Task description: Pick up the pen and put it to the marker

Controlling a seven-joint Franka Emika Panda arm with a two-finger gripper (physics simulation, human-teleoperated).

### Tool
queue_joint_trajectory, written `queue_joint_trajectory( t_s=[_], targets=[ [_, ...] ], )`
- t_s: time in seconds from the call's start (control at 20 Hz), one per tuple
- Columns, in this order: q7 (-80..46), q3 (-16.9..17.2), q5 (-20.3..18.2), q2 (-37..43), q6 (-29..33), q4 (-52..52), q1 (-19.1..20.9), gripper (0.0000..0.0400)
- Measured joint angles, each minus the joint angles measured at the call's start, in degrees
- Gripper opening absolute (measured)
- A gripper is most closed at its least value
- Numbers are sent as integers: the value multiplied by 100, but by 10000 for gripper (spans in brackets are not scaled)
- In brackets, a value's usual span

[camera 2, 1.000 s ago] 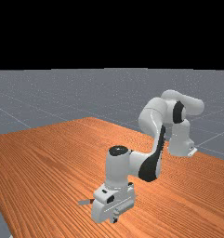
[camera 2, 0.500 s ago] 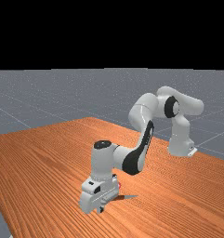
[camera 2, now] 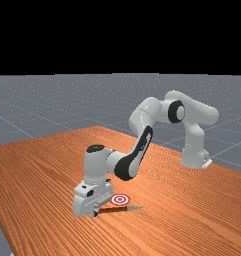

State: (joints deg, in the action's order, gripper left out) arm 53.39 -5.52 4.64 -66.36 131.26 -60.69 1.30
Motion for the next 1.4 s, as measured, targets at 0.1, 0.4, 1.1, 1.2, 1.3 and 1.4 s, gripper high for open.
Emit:
queue_joint_trajectory(
  t_s=[0.1, 0.4, 1.1, 1.2, 1.3, 1.4],
  targets=[
    [19, 21, -18, 10, 10, -17, 91, 0],
    [1785, -212, 54, -251, -329, 490, 849, 0],
    [867, -253, -299, 1545, 685, -2206, 1088, 0],
    [1030, -392, -432, 1506, 624, -2158, 1216, 0],
    [1028, -390, -432, 1498, 643, -2156, 1224, 252],
    [797, -158, -221, 1447, 520, -2029, 1033, 346]
  ],
)
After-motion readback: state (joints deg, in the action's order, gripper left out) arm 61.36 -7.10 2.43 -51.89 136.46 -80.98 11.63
